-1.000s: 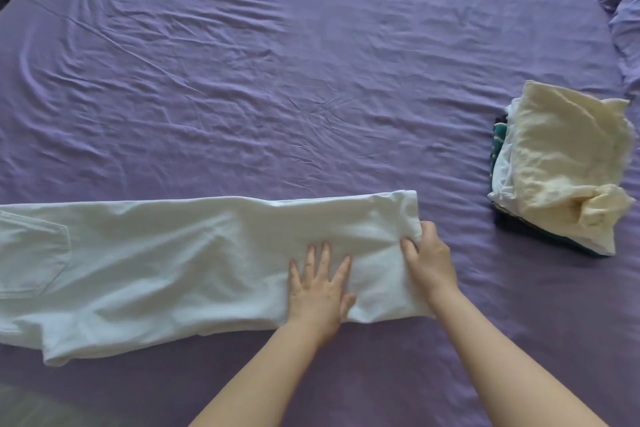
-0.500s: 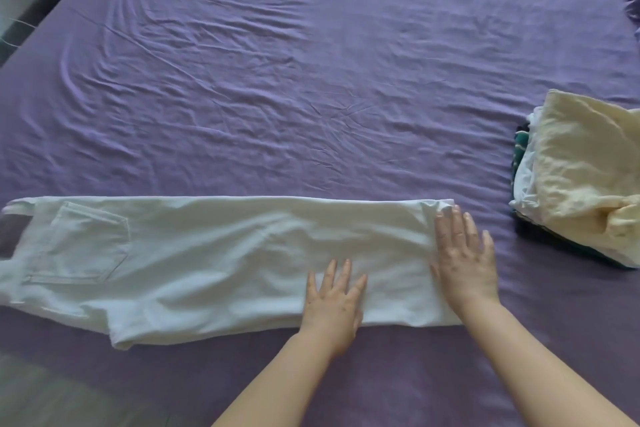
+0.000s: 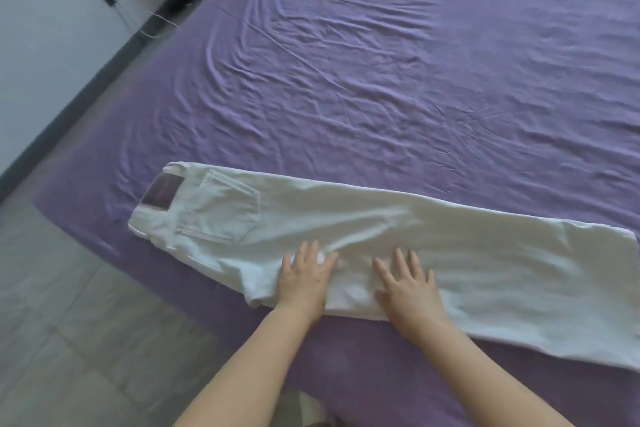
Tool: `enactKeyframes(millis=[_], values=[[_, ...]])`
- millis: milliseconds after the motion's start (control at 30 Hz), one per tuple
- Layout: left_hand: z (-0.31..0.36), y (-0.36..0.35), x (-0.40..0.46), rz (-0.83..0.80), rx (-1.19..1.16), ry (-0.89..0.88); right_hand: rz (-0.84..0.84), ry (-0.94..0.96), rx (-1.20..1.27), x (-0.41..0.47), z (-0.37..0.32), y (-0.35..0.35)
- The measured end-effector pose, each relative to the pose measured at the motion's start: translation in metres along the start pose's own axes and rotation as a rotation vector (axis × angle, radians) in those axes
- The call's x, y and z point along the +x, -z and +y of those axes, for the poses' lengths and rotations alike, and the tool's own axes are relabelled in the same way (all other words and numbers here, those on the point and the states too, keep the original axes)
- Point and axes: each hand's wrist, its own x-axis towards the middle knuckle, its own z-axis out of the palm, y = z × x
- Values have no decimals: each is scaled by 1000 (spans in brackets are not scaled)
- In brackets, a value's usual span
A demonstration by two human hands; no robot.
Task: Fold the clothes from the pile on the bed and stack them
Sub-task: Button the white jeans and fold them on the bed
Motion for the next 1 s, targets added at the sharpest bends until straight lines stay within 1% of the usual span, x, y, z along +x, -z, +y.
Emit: enactKeyframes(millis=[67,167,267,367,433,500,533,567,700,767,867,933,1000], values=[[-32,0,-1,19,-25,80,-9,79,-17,6,-34,-1],[-71,-3,-4,-69,-58,118,-42,211,-90,11,-81,-4],[-96,-6,-7,-188,-136,48,6,214,-72,15,-117,-8],[-112,-10,-12,-245,-131,-62,103,212,-11,15,-136,-7],[-118,-12,-14,-212,-87,-111,221,242,46,16,-141,-2],[-120,-14,-15,-137,-58,-128,342,231,112,16,-142,-1],[-120,-16,-16,-101,-46,-134,365,228,126,16,-142,-1],[-120,-18,-18,-68,-26,-140,357,224,122,15,-143,-2],[-118,-29,-29,9,29,-118,216,179,34,16,-156,-13],[-116,-30,-31,45,19,-91,232,169,14,13,-163,-10],[-115,-26,-31,66,35,-82,299,231,-51,10,-173,1],[-115,-25,-31,42,88,-101,336,250,-31,9,-170,0],[-114,-27,-31,-10,143,-143,285,275,-26,7,-165,-1]])
